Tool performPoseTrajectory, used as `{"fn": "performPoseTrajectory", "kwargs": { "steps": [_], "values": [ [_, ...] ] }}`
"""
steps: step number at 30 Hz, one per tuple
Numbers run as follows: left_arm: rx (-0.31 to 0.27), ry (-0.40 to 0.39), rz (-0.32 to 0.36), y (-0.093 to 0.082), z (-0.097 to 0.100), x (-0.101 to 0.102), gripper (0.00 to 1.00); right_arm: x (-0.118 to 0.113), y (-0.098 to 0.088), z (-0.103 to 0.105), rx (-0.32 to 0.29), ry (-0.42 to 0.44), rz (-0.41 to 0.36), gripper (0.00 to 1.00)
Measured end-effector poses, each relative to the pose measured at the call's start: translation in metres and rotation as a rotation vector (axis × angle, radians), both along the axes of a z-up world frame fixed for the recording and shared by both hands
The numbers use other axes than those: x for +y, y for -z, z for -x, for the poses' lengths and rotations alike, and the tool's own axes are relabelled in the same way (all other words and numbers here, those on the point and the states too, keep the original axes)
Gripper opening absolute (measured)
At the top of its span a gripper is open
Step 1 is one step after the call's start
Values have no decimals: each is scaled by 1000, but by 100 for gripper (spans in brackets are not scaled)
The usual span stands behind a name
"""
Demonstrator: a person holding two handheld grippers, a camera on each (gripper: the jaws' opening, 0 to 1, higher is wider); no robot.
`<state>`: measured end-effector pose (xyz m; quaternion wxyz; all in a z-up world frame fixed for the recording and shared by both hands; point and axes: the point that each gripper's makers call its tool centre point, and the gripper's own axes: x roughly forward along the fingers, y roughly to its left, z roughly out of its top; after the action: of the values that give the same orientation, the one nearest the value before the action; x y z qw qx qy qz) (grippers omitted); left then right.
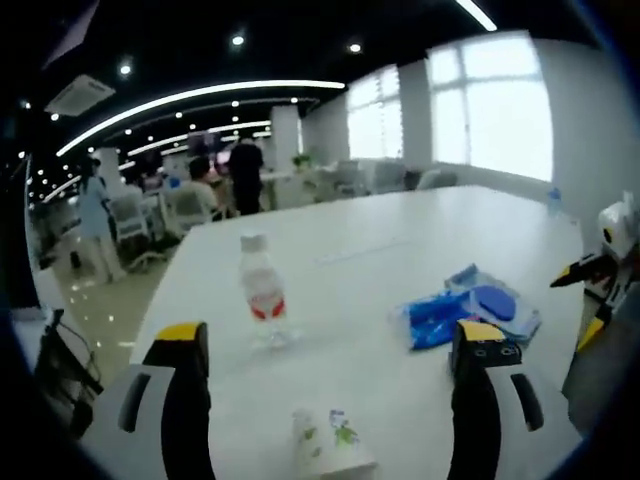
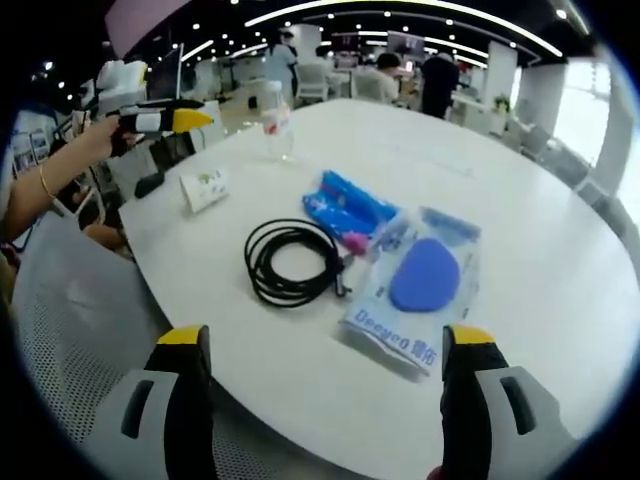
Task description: Arrange the tabletop items into an orderly group along one side of the table until the central work area is clear of visible clutter.
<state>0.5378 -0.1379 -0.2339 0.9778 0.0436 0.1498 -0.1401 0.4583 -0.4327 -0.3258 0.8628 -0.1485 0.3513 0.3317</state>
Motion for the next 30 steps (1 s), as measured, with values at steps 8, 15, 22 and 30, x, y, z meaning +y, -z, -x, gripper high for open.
{"fn": "performPoseTrajectory", "kwargs": {
  "steps": [8, 15, 22, 30],
  "values": [
    [25, 21, 13, 12, 23, 5, 93, 1, 1, 2, 4, -8, 4, 94],
    [66, 18, 37, 27, 45, 10, 74, 2, 4, 4, 12, -23, 15, 94],
    [96, -8, 9, 44, 54, 24, 64, 4, 3, 5, 12, -32, 12, 94],
    [158, -36, -25, 63, 61, 32, 49, 4, 4, 6, 15, -36, 20, 93]
  ]
}}
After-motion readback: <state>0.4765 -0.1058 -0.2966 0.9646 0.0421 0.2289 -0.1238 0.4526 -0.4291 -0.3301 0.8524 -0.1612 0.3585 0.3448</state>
